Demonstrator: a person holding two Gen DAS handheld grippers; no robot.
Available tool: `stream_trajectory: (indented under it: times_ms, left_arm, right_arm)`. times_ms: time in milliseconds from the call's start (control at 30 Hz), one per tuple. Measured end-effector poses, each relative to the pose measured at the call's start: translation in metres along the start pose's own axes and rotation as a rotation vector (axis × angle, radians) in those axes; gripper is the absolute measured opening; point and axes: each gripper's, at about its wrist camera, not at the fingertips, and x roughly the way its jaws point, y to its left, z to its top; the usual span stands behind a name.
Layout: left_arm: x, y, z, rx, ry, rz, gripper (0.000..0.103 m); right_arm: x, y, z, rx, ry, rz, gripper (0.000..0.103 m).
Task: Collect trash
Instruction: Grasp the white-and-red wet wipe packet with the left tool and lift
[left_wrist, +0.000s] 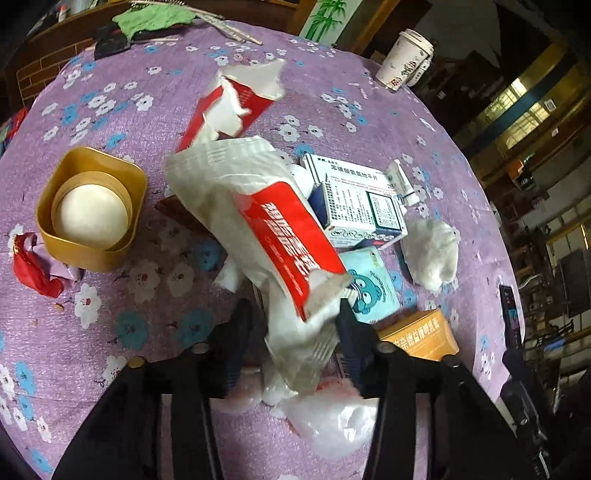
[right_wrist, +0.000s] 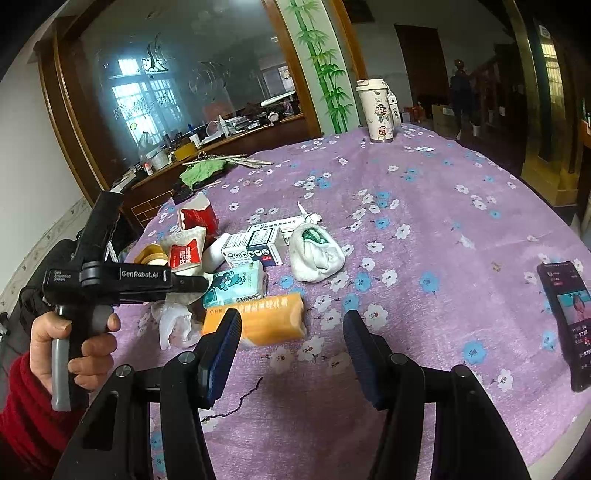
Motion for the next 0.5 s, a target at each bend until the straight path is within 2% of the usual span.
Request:
stream_trajectory:
  times_ms: [33,67,200,233,300,400,500]
  left_arm:
    - [0.000,0.002,0.001,-0.017,0.002,-0.009,0.062]
    - [-0.002,0.005,0.001,-0.035,-0.001,-0.018,0.065]
    - [-0.008,0.011,0.008,-0.084,-0.036,-0.042,0.065]
    - [-0.007,0.010,0.009,-0.082,-0.040,-0.040,0.063]
    - [-0.003,0.009,0.013,-0.077,-0.038,-0.033,0.046]
    - [-0.001,0.011,0.012,-0.085,-0.041,-0.041,0.041]
    - [-0.010,0.006,0.005,-0.056,-0.064,-0.056,0.040]
  right_arm:
    - [0.000,0.000,0.000,0.000,0.002,0.001,0.063]
    - [0.001,-0.001,0.000,0.000,0.003,0.002,0.063]
    - [0.003,-0.002,-0.001,0.000,0.008,0.003,0.063]
    - [0.004,-0.002,-0.001,0.001,0.010,0.006,0.063]
    - [0.007,-0.002,-0.001,0.004,0.017,0.013,0.063]
    - [0.013,-0.005,0.001,0.009,0.038,0.034,0.063]
    - [0.022,-0.009,0.003,0.023,0.073,0.078,0.063]
